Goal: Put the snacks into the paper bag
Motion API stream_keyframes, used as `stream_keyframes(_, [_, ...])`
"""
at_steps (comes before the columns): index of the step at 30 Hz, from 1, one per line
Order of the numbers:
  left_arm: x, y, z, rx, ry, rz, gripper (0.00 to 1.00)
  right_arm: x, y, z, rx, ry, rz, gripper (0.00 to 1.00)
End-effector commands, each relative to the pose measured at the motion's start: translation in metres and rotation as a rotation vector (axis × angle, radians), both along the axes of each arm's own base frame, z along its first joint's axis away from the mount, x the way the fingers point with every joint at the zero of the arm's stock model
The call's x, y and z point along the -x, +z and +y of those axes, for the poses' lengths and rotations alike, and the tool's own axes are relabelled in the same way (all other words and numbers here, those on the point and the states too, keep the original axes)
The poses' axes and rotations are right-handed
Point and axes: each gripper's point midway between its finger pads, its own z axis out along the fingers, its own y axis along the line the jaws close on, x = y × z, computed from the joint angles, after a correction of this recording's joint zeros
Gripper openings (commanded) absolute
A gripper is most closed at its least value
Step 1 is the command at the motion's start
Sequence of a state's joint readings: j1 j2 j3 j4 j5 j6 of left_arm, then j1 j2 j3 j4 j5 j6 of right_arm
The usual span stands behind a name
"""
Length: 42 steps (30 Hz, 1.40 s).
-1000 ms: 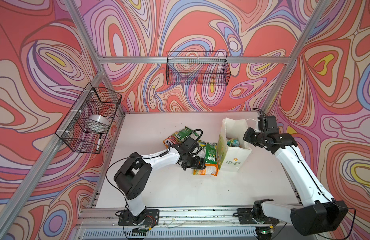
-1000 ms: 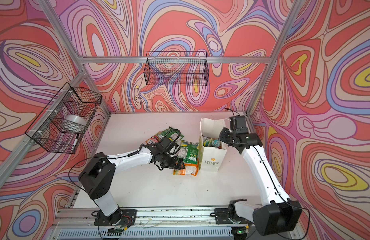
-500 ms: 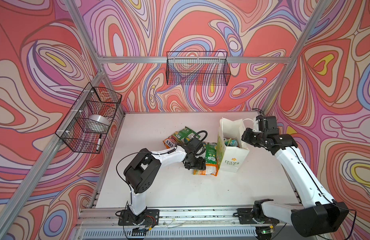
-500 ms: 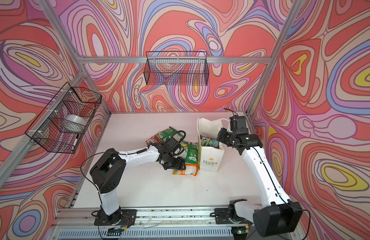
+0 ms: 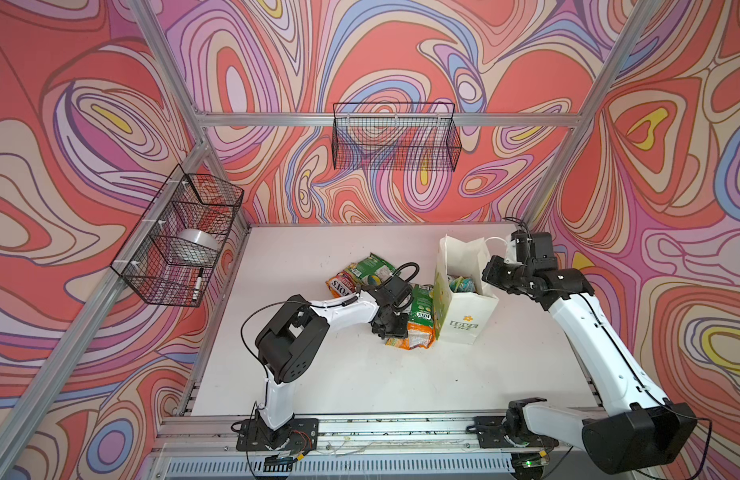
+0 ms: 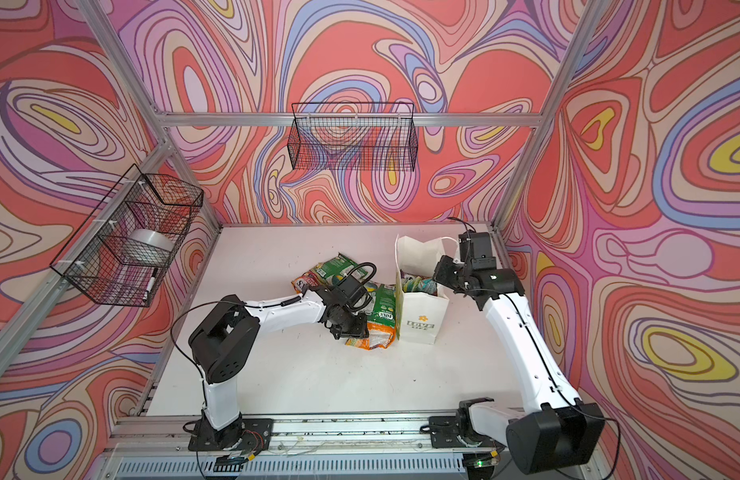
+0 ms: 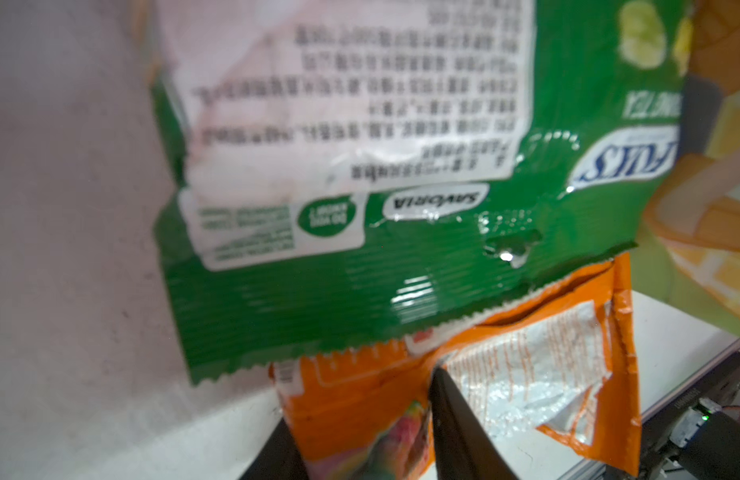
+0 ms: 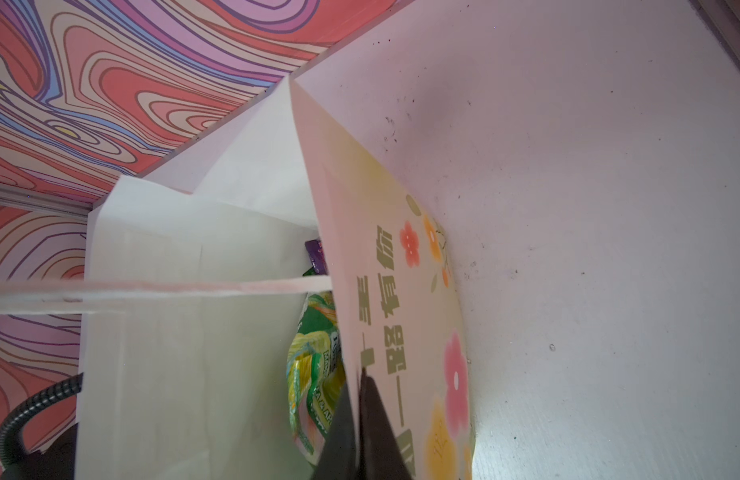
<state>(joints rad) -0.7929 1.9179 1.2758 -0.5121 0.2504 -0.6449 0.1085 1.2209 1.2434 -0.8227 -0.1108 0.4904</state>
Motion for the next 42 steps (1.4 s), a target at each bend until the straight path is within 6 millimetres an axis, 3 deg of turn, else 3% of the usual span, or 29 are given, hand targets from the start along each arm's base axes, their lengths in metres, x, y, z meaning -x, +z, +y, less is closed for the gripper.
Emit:
stream_keyframes(1, [-0.008,-0.002,0.032,-0.097,0.098,-0.019,0.3,0.001,0.007,0.001,0.009,0.008,-0.015,0.0])
stream_keyframes(8, [-0.016,0.024,0.053,-0.021,0.162,-0.059,0.17,0.002,0.014,0.001,0.002,-0.002,-0.036,0.0])
stream_keyframes(13, [-0.009,0.045,0.065,0.073,0.178,-0.066,0.16,0.001,0.017,-0.002,0.012,-0.015,-0.033,0.0])
stream_keyframes(25, [-0.01,0.108,0.13,0.077,0.258,-0.207,0.16,-0.004,0.023,-0.003,0.019,-0.02,-0.036,0.0])
stream_keyframes(30, [-0.012,0.13,0.13,0.096,0.237,-0.241,0.15,-0.004,0.021,-0.003,0.022,-0.022,-0.029,0.0])
stream_keyframes(31, [-0.013,0.129,0.129,0.099,0.233,-0.241,0.18,-0.004,0.022,-0.004,0.022,-0.024,-0.029,0.0])
stream_keyframes(32, [-0.014,0.125,0.129,0.084,0.224,-0.24,0.28,-0.003,0.023,-0.003,0.022,-0.022,-0.031,0.0])
stream_keyframes(35, [-0.017,0.106,0.147,-0.064,0.203,-0.226,0.74,-0.003,0.025,-0.004,0.024,-0.02,-0.035,0.0])
stream_keyframes(38, [-0.012,0.084,0.155,-0.148,0.164,-0.182,1.0,-0.001,0.027,-0.004,0.028,-0.018,-0.039,0.0])
stream_keyframes(42, [-0.01,0.062,0.15,-0.201,0.157,-0.151,1.0,0.002,0.022,-0.005,0.034,-0.019,-0.032,0.0])
